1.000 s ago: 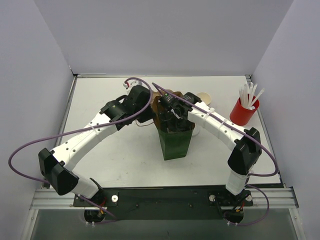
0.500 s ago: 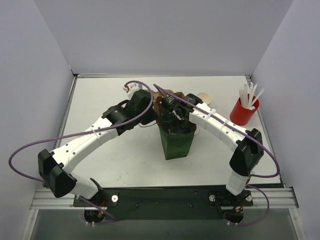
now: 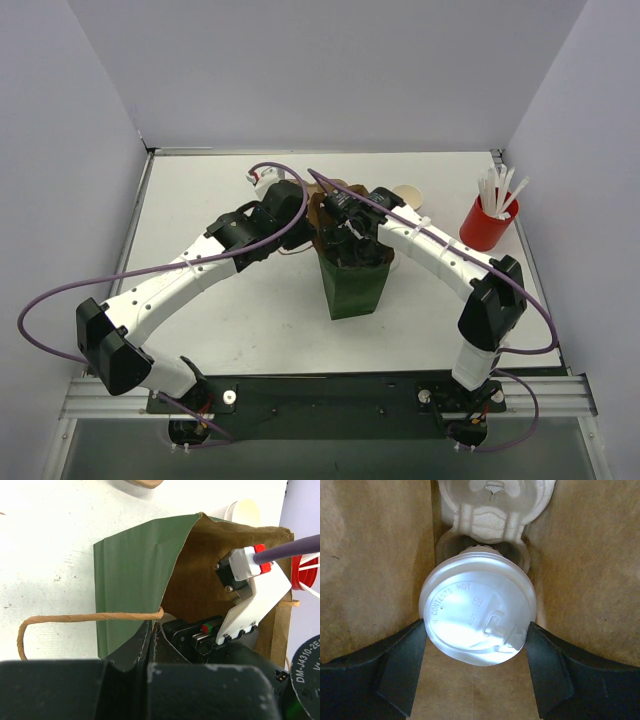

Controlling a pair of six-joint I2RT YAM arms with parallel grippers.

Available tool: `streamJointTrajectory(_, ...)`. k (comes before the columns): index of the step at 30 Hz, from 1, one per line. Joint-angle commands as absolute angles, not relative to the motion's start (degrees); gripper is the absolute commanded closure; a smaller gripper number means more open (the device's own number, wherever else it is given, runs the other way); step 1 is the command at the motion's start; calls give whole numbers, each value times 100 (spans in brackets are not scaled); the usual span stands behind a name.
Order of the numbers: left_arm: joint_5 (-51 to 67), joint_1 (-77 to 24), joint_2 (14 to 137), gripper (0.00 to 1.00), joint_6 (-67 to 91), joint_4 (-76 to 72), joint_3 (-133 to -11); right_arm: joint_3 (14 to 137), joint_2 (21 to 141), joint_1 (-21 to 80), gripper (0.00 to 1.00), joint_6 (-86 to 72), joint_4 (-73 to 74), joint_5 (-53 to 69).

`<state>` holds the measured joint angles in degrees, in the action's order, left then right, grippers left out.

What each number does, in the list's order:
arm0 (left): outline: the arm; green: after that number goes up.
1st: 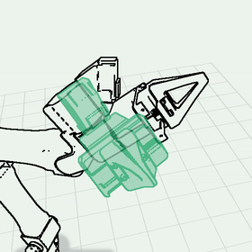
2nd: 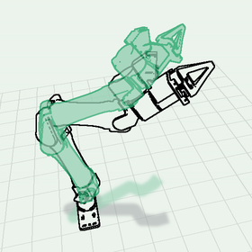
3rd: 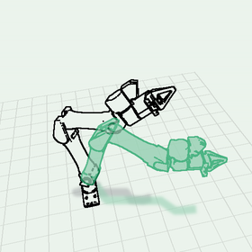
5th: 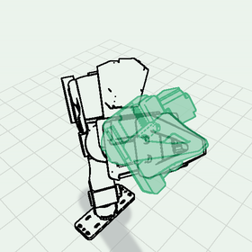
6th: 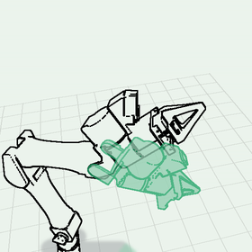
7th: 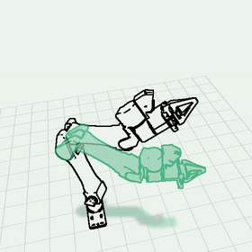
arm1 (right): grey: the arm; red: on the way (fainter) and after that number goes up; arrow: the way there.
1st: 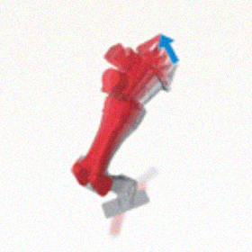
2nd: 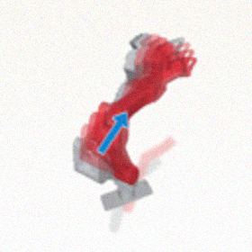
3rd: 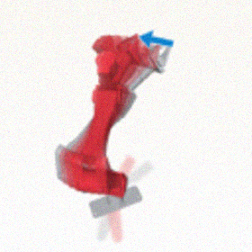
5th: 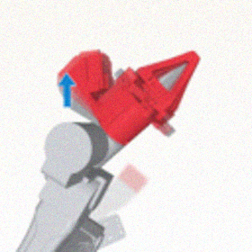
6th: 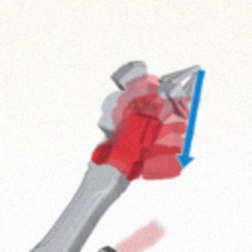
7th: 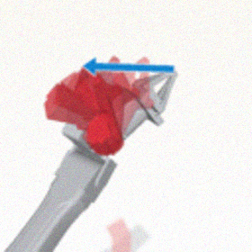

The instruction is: Pack the takeout coffee

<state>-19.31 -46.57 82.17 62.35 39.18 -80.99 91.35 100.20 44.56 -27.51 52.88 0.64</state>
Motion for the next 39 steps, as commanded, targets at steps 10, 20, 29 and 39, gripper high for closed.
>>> streamJointTrajectory(10, -1969, -4702, 8069, 100, 6056, 3648, -8051, 9088, 10213, 4333, 48, -2707, 5388, 325)
streamJointTrajectory(20, -1872, -4702, 8077, 100, 5915, 3586, -8042, 9106, 10362, 4237, 48, -2663, 5353, 492)
streamJointTrajectory(29, -1784, -4702, 8121, 100, 5784, 3577, -8042, 9070, 10433, 4192, 48, -2637, 5317, 606)
streamJointTrajectory(39, -1512, -4702, 8367, 100, 5414, 3700, -8253, 9184, 10555, 4166, 48, -2619, 5379, 694)
